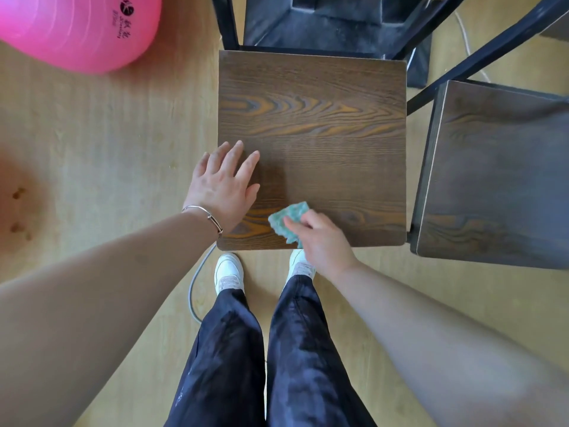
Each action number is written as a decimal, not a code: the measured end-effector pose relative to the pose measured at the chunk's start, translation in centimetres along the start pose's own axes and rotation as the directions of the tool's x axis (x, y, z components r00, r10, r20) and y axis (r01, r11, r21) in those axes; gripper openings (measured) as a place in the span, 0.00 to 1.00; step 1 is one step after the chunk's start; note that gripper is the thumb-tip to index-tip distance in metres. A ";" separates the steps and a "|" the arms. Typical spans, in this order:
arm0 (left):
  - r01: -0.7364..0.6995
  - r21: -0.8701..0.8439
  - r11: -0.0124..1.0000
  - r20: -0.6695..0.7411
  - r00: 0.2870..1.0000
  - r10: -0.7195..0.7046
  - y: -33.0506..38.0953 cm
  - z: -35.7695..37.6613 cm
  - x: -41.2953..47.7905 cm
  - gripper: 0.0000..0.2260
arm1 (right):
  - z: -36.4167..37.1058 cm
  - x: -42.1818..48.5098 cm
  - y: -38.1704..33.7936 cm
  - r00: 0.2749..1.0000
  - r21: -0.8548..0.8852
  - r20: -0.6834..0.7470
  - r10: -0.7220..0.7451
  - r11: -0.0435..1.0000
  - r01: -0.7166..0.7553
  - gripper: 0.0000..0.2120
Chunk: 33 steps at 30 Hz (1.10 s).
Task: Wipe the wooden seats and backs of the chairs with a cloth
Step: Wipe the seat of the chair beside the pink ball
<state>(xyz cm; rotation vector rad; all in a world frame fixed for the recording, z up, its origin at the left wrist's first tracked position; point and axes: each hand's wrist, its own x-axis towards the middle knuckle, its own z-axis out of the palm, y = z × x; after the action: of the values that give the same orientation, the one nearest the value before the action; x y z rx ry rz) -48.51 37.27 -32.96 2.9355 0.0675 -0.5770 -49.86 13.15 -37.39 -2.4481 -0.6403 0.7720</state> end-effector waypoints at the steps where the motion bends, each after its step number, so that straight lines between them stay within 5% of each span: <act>1: -0.001 -0.001 1.000 0.007 1.000 0.001 0.1 0.2 -0.4 0.26 | 0.7 -0.7 -0.4 0.999 0.042 0.033 0.033 0.999 -0.034 0.20; 6: -0.002 0.028 1.000 0.018 1.000 0.001 1.4 0.1 -1.2 0.26 | -0.3 -1.9 -0.7 0.999 0.091 0.017 -0.044 0.995 0.043 0.21; 14: -0.013 0.017 1.000 0.011 1.000 0.013 4.7 -1.6 2.1 0.26 | -11.9 0.2 8.0 0.907 -0.045 -0.400 0.129 0.986 -0.160 0.19; 21: 0.004 0.025 1.000 -0.005 1.000 -0.003 5.6 -2.4 3.7 0.26 | -10.4 0.0 10.8 0.911 -0.004 -0.230 0.341 0.936 -0.352 0.23; 27: -0.029 0.019 0.999 0.005 1.000 0.029 4.4 -2.0 2.7 0.25 | -3.9 -0.2 3.4 0.943 0.034 -0.229 0.243 0.970 -0.241 0.24; 33: -0.041 -0.004 0.999 -0.047 0.998 0.041 1.5 -2.0 1.3 0.25 | 4.1 0.0 -6.8 0.996 0.036 -0.054 0.070 0.997 -0.068 0.27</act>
<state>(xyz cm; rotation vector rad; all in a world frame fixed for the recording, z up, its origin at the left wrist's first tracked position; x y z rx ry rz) -46.46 36.09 -31.37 2.9386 0.0133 -0.5018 -54.37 19.64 -36.46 -2.4629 -0.5202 0.7330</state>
